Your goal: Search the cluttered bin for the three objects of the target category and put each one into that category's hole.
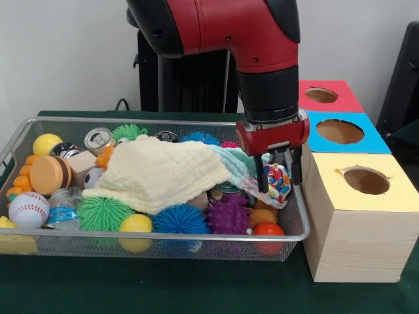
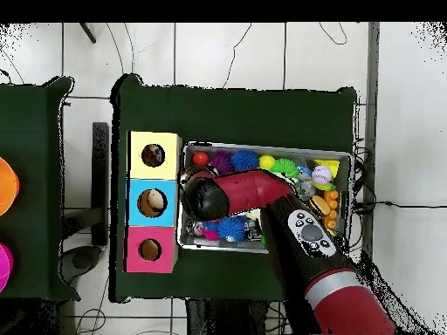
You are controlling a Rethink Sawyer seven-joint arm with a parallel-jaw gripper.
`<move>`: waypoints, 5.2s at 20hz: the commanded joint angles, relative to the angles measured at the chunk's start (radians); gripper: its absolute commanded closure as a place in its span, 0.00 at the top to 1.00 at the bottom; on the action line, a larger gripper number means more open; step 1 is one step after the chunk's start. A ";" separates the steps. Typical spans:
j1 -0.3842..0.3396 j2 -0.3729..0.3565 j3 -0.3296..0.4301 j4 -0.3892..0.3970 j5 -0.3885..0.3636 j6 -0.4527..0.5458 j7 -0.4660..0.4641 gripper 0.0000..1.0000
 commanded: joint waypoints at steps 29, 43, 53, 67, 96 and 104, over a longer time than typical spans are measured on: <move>0.223 0.059 -0.157 -0.233 -0.066 0.311 0.079 1.00; 0.237 0.127 -0.190 -0.282 -0.057 0.315 0.060 1.00; 0.271 0.090 -0.250 -0.293 -0.053 0.438 0.031 1.00; 0.238 0.171 -0.191 -0.242 0.027 0.414 0.010 1.00; 0.242 0.215 -0.211 -0.286 0.028 0.574 -0.034 0.00; 0.232 0.192 -0.208 -0.250 0.022 0.479 -0.004 0.00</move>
